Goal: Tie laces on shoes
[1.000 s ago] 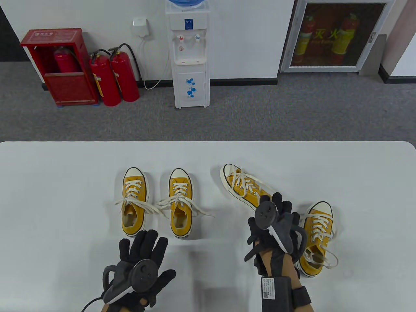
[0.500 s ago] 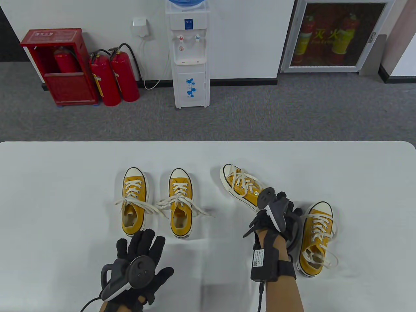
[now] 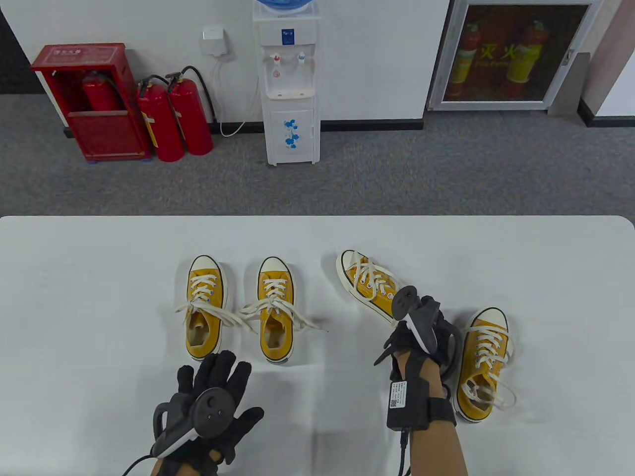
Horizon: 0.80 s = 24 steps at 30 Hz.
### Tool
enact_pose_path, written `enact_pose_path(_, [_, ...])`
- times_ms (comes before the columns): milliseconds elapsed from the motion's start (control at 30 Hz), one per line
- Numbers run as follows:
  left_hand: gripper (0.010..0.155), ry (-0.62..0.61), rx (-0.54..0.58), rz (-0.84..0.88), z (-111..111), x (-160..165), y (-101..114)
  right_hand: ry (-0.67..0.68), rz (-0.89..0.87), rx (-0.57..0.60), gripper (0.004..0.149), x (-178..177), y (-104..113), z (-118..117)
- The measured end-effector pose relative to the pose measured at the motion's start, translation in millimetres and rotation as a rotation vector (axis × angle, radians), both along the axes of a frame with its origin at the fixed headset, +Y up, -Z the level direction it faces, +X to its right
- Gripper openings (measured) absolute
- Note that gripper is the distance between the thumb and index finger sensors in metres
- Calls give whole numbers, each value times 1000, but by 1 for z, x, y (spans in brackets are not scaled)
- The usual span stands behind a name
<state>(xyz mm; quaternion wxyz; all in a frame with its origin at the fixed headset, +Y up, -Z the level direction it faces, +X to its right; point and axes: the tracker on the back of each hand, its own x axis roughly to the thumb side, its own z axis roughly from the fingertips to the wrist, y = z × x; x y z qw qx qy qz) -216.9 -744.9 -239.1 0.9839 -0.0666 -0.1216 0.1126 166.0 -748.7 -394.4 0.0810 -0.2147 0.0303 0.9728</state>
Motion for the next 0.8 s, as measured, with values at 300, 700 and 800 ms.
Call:
enact_pose_path(300, [86, -1, -10, 5, -1, 0, 0, 102, -146, 181, 55, -7, 27, 16])
enact_pose_path(700, [86, 11, -1, 20, -2, -2, 1, 284, -297, 406, 58, -24, 74, 52])
enact_pose_path(800, [86, 12, 3, 22, -2, -2, 1, 356, -340, 440, 56, -27, 82, 66])
